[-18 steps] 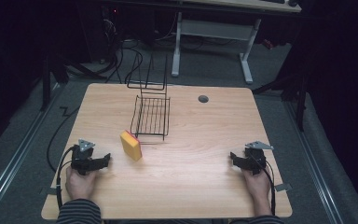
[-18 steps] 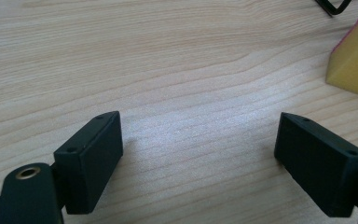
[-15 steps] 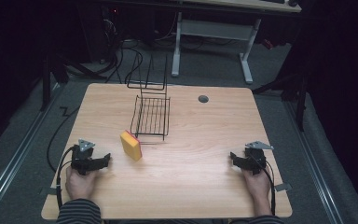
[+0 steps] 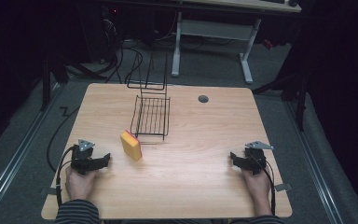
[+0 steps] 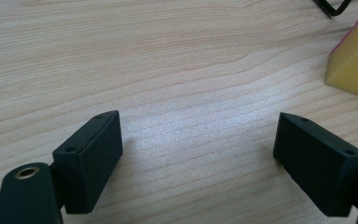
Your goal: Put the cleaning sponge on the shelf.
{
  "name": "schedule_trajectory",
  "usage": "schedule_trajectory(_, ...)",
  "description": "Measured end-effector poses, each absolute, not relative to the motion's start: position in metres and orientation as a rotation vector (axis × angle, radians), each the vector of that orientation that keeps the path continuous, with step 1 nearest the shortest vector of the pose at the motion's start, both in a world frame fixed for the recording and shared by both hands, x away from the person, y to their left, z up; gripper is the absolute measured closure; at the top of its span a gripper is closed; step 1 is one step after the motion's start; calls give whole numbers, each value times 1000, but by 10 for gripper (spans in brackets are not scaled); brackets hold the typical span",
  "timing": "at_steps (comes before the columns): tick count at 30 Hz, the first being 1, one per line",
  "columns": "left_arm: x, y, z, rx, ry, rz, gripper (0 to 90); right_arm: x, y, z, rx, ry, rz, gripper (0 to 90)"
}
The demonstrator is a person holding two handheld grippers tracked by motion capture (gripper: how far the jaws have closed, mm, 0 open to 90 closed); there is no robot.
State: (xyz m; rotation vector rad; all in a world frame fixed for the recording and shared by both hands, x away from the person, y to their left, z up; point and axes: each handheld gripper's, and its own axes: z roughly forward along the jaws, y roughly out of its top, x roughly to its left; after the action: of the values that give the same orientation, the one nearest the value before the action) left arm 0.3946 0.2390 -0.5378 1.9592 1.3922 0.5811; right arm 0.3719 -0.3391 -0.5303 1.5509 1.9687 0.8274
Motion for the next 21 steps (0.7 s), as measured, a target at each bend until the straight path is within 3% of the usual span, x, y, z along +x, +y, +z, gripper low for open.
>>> schedule_trajectory(21, 394, 237, -538, 1958, 1405, 589, 142, 372, -340, -530, 1547, 1970, 827, 298)
